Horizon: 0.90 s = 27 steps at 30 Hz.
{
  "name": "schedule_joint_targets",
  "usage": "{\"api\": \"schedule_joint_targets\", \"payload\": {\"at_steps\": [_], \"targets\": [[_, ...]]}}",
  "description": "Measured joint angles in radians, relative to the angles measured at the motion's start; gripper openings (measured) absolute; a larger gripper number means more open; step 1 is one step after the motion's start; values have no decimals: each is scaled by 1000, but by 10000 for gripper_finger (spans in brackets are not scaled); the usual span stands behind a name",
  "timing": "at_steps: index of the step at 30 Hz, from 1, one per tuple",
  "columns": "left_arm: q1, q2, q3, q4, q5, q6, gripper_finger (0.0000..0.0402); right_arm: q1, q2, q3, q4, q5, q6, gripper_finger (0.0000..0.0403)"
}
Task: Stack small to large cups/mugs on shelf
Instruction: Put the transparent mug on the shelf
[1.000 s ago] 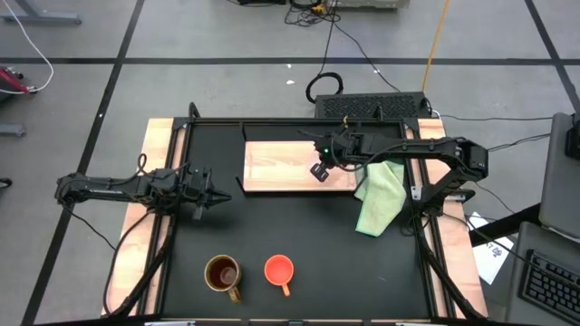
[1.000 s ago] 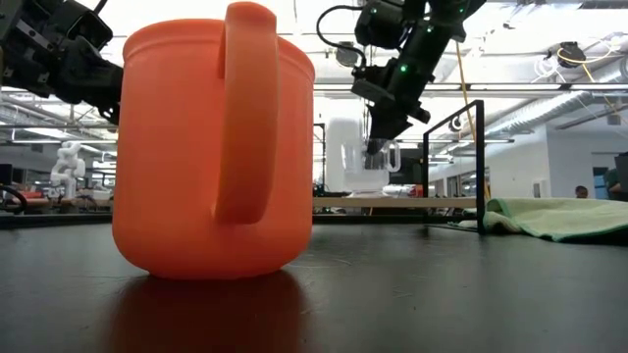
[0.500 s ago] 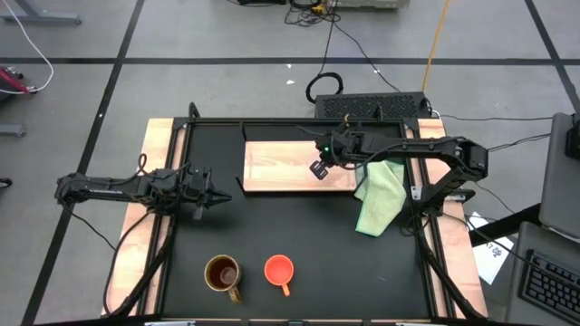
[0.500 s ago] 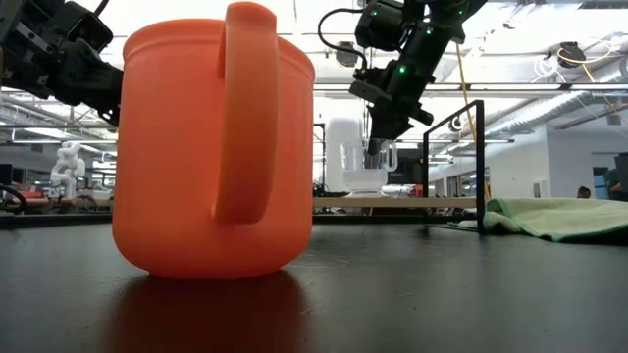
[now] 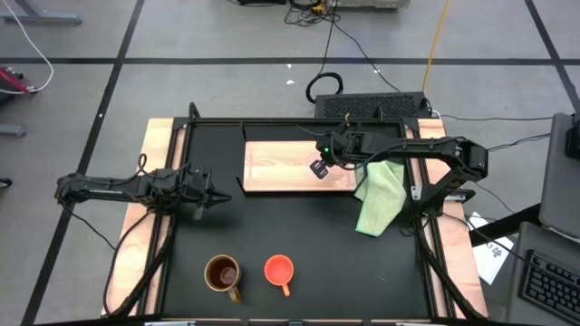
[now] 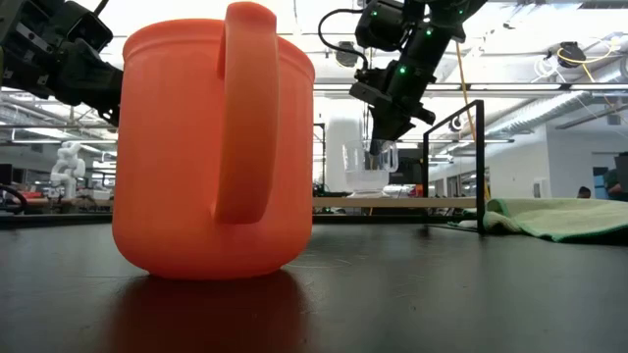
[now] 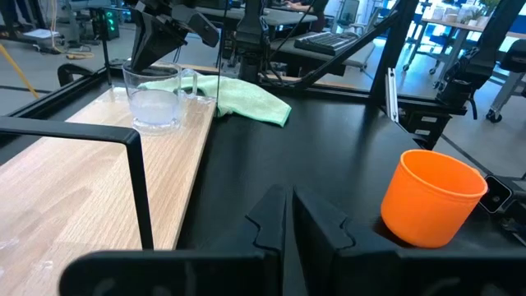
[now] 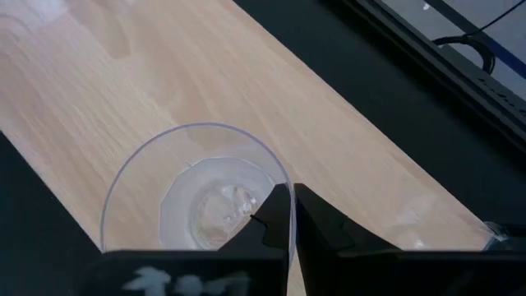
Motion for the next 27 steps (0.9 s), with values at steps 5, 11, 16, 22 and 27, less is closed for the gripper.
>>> {"api": "schedule_joint_targets", "payload": {"at_steps": [5,11,16,22,27], "targets": [[0,0,0,0,0,0,26,10,0,0,18,-4,-23,7],[0,0,0,0,0,-1,26,10,0,0,16,-6,-28,36],[0,0,0,0,0,-8,26,11,0,0,16,-10,-31,59],[0,0,0,0,0,-9,26,10,0,0,26,-28,-43,81],[0,0,0,0,0,-10,26,10,0,0,54,-36,-58,97]]}}
